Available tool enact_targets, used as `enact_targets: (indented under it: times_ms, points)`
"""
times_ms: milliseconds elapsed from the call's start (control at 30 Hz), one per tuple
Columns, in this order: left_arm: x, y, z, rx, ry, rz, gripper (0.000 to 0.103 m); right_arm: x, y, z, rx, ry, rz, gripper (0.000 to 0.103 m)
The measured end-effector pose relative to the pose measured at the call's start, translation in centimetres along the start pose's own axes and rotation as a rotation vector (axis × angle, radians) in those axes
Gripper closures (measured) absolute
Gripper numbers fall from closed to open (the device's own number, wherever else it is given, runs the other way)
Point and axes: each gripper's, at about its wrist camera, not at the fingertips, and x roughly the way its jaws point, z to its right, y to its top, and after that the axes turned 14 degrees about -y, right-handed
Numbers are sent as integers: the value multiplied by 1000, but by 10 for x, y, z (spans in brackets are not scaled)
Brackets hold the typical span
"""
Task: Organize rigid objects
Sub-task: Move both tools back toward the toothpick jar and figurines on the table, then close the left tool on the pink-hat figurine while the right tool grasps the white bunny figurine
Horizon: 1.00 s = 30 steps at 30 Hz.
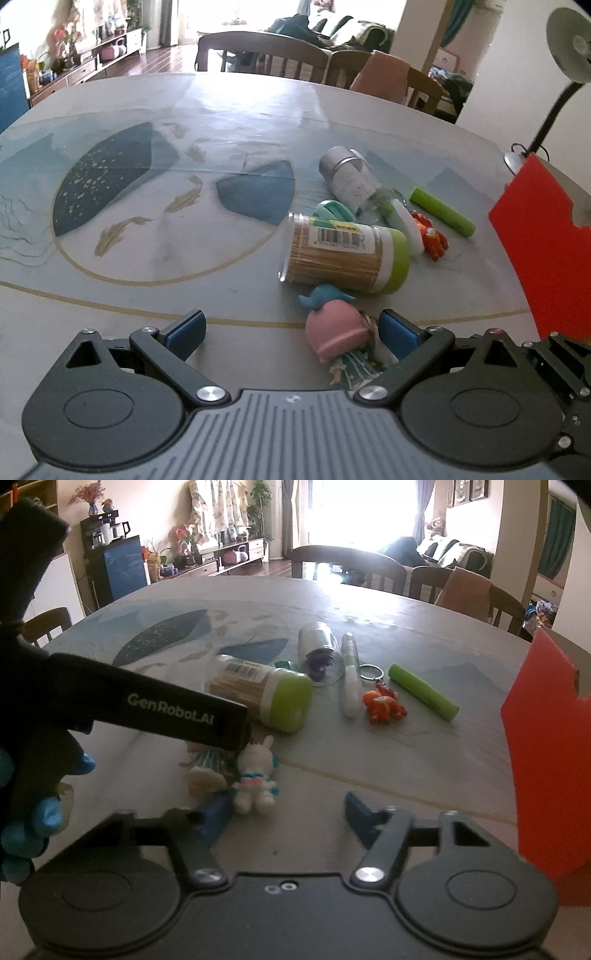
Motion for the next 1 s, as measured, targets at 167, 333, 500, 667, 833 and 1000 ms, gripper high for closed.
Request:
enact_targets:
  times_ms: [167,333,500,667,833,1000]
  points:
    - [-1,2,-5,-13,6,13,4,6,4,0,-6,9,14,47]
    - [-1,1,-3,11,-15,16,19,12,10,-7,-37,19,35,51]
    - [-9,-2,0,20,-55,25,20,15,14,-9,-47,39,54,62]
    - [-11,-5,2,28,-79,21,20,14,13,-8,-47,51,62,68]
    - [-9,-3,-5,14,-82,19,37,12,11,0,-29,52,62,76]
    - [-9,-3,-8,12,-96,24,43,12,10,10,1,35,57,76]
